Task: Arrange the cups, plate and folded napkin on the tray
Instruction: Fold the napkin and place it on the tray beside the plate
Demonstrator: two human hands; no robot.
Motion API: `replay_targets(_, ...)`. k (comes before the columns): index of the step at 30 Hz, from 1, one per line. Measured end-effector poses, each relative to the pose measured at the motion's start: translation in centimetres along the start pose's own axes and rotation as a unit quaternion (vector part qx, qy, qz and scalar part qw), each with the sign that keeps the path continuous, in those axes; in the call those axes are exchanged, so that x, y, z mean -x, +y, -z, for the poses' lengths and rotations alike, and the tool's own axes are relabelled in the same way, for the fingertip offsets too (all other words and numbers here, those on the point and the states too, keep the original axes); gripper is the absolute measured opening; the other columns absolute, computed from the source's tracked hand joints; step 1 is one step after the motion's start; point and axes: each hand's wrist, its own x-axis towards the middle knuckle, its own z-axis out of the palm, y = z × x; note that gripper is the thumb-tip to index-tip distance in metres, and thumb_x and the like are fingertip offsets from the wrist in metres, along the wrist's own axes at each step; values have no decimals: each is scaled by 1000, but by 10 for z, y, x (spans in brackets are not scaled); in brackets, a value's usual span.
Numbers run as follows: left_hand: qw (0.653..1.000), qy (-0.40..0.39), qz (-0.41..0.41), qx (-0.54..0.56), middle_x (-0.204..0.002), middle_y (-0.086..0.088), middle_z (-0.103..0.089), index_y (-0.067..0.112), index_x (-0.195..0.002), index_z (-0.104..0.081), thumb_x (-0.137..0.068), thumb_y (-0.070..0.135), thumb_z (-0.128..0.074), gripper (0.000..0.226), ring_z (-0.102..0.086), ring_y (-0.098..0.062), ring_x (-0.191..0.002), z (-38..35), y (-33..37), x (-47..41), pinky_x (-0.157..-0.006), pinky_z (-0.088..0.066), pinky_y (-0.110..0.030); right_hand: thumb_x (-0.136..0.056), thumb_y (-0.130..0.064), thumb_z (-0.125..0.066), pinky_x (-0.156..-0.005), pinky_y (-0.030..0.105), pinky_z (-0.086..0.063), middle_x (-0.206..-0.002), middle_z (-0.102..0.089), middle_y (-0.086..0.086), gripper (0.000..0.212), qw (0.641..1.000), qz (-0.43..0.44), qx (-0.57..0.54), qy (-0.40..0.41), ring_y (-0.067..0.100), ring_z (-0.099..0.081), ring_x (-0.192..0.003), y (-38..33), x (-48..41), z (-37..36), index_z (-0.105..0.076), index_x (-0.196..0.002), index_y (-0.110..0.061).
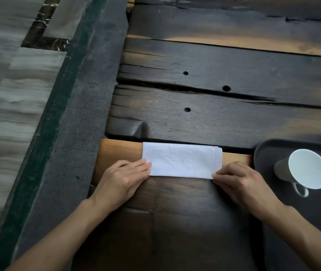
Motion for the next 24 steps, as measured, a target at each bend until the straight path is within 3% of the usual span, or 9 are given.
replay_targets(4, 999, 21, 36, 0, -124, 1, -73, 13, -103, -80, -91, 14, -73, 14, -63, -13, -124, -4, 10, 3, -84, -56, -38, -84, -24, -80, -64, 37, -55, -88, -70, -3, 11, 999, -29, 15, 30, 22, -63, -78, -12, 1, -3, -81, -91, -15)
replay_targets(7, 997, 48, 66, -1, -133, -2, -68, 11, -114, -77, -93, 19, -72, 23, -59, -14, -131, -9, 24, -1, -97, -53, -36, -85, -43, -78, -85, 42, -52, -98, -75, -1, 31, 995, -63, 11, 82, 24, -68, -89, -36, -9, -3, -81, -95, -14)
replay_targets(9, 994, 57, 89, -6, -144, -5, -60, 7, -131, -67, -98, 22, -65, 36, -50, -20, -141, -15, 34, -14, -113, -42, -38, -89, -48, -70, -105, 47, -45, -119, -73, 3, 45, 991, -70, -29, 111, 23, -68, -110, -64, -29, -7, -76, -114, -11)
replay_targets(12, 990, -29, 140, -12, -166, -3, -27, 11, -158, -31, -104, 33, -43, 59, -19, -22, -156, -27, 50, -48, -126, -18, -45, -98, -58, -45, -124, 45, -18, -156, -44, 5, 71, 991, -90, -90, 45, 17, -33, -149, -106, -74, -20, -47, -148, -9)
replay_targets(14, 983, -102, 130, -83, -168, -4, -6, 18, -161, -5, -102, 39, -33, 68, -6, -22, -157, -37, 55, -64, -127, -10, -49, -98, -64, -28, -126, 45, 0, -167, -19, 1, 80, 988, -120, -92, -28, 11, -5, -155, -119, -98, -35, -23, -159, -12)
replay_targets(16, 970, -151, 106, -158, -169, -9, -9, 15, -159, 3, -99, 40, -29, 72, -9, -24, -157, -44, 53, -70, -126, -12, -51, -96, -68, -12, -124, 49, 9, -170, -5, -3, 84, 983, -153, -71, -69, 6, 9, -154, -116, -108, -52, -9, -161, -16)
replay_targets(20, 968, -194, 99, -125, -171, -3, -4, 22, -162, 0, -103, 44, -29, 69, 6, -21, -158, -52, 36, -67, -127, 1, -48, -96, -69, 3, -122, 54, 11, -170, 4, 1, 82, 979, -173, 26, -100, 10, 12, -154, -93, -97, -74, -3, -162, -20)
replay_targets(24, 970, -163, 123, -133, -169, -6, -20, 14, -161, -24, -104, 37, -29, 61, -12, -22, -157, -50, 32, -63, -126, -11, -49, -99, -68, -10, -124, 48, 7, -169, -7, 9, 75, 975, -178, 93, -99, 22, -2, -156, -66, -72, -71, -10, -161, -26)
